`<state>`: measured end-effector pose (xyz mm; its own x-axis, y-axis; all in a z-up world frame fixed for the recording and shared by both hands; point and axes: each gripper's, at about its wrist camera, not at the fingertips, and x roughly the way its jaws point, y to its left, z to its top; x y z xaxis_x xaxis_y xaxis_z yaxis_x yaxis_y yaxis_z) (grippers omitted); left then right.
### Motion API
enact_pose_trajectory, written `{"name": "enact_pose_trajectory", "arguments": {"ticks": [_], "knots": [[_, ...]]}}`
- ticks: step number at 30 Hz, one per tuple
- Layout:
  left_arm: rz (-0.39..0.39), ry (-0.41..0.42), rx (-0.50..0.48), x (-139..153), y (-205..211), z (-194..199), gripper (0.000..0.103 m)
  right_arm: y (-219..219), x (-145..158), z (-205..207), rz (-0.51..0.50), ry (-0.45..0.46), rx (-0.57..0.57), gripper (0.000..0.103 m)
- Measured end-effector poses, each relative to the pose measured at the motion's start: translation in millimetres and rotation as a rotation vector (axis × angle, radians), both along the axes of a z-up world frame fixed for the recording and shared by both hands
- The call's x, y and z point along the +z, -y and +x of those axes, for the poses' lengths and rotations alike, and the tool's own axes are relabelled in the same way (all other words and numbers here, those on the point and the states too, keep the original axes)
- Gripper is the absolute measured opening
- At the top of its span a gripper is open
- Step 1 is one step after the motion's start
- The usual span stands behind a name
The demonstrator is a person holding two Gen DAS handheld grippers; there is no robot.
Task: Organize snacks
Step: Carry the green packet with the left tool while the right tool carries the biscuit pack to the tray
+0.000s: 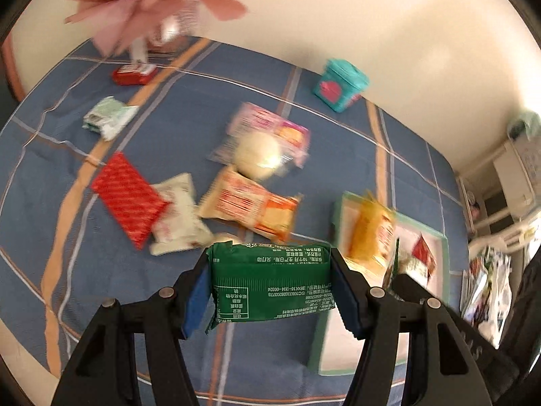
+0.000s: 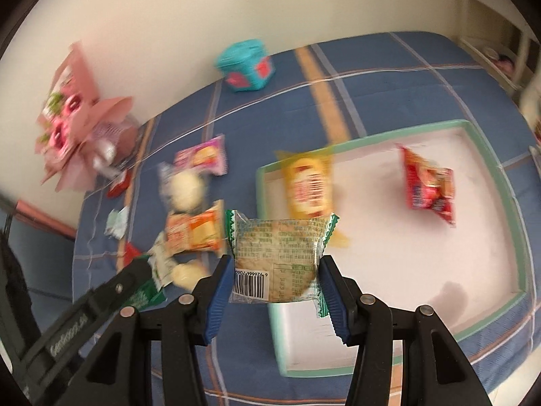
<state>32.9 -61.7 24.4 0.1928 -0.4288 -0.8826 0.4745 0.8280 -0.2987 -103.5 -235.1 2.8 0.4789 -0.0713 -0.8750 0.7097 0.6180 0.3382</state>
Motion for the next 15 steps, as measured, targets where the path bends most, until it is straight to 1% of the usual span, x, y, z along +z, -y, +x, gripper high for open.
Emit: {"name": "enact_pose_trajectory", "arguments": {"ticks": [5,9,12,15], "knots": [[0.011,-0.005,-0.102,-2.3,34.4,-26.9,0.066,32.9,-4.2,-28.2,0.005,-0.022,-0.105,0.054],[0.027,-0.002,-0.177,-4.7,58.9,-47.8,0.066,56.4,-3.5,-53.9,-0.015,-0.041,-0.185,0.054],[0.039,-0.001,-0.223,-7.6,74.3,-61.2,0.066,67.2,-3.0,-66.6,-0.027,-0.047,-0.219,0.054],[0.053,0.004,-0.255,-10.3,84.9,-71.7,0.066,73.3,-4.8,-73.9,-0.027,-0.055,-0.231,0.054]]}}
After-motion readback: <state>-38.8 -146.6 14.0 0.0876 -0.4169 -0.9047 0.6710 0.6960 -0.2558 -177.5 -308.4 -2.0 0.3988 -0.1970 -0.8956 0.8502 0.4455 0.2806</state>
